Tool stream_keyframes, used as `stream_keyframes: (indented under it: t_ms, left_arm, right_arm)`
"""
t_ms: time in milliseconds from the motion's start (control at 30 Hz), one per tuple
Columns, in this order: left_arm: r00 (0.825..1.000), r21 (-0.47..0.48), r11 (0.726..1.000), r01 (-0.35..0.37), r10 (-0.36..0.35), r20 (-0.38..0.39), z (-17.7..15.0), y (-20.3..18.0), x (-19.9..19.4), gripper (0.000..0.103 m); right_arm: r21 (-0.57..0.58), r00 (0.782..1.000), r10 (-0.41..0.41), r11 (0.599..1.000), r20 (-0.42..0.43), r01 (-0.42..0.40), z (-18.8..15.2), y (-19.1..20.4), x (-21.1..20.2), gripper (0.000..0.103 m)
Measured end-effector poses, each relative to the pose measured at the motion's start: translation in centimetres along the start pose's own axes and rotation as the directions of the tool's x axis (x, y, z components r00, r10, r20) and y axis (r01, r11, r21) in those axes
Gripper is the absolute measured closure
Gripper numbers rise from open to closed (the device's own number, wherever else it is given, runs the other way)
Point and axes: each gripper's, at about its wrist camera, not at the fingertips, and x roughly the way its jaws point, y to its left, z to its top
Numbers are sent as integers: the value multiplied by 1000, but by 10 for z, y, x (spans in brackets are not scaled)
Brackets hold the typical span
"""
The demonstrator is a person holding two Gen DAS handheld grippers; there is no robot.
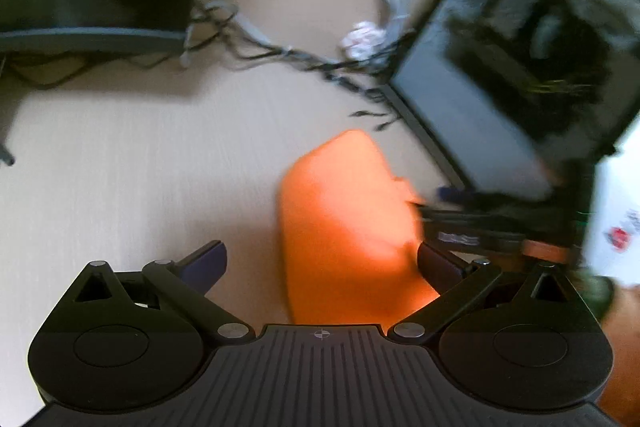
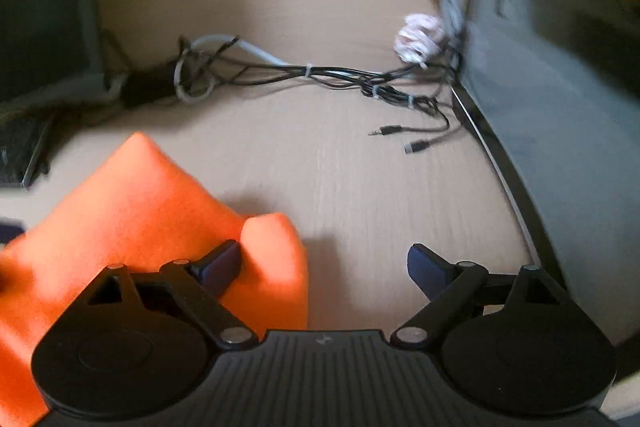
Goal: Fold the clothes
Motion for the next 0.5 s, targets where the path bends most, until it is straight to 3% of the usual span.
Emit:
stream_keyframes:
  t_ms: [100, 200, 267, 300, 333, 400, 500]
  left_arm:
    - [999, 23, 999, 41, -40, -16, -7, -2, -17, 0]
    - [997, 46, 997, 62, -59, -53, -22, -4, -23, 0]
    - [993, 43, 995, 92, -88, -78, -33, -3, -24, 0]
    - [990, 34, 993, 116, -113, -89, -38, -2, -25, 0]
    - [986, 29, 990, 139, -135, -100, -42, -1, -24, 0]
    - [976, 19, 983, 183, -179, -123, -49, 1, -21, 0]
    - [967, 49, 973, 225, -217, -134, -51, -3, -20, 0]
  right_arm:
    - [157, 992, 125, 979, 36, -129, -2, -21, -26, 13]
    - [298, 948, 313, 901, 51, -314, -15, -42, -52, 13]
    - [338, 922, 386, 865, 25, -371, -33, -46, -62, 13]
    - [345, 919, 394, 863, -3, -368, -42, -43, -62, 14]
    - [347, 914, 404, 862, -33, -368, -51, -37, -61, 19]
    - [358, 889, 452, 843, -67, -402, -62, -22, -59, 76]
    - [445, 842, 539, 759, -18, -476, -56, -10, -68, 82]
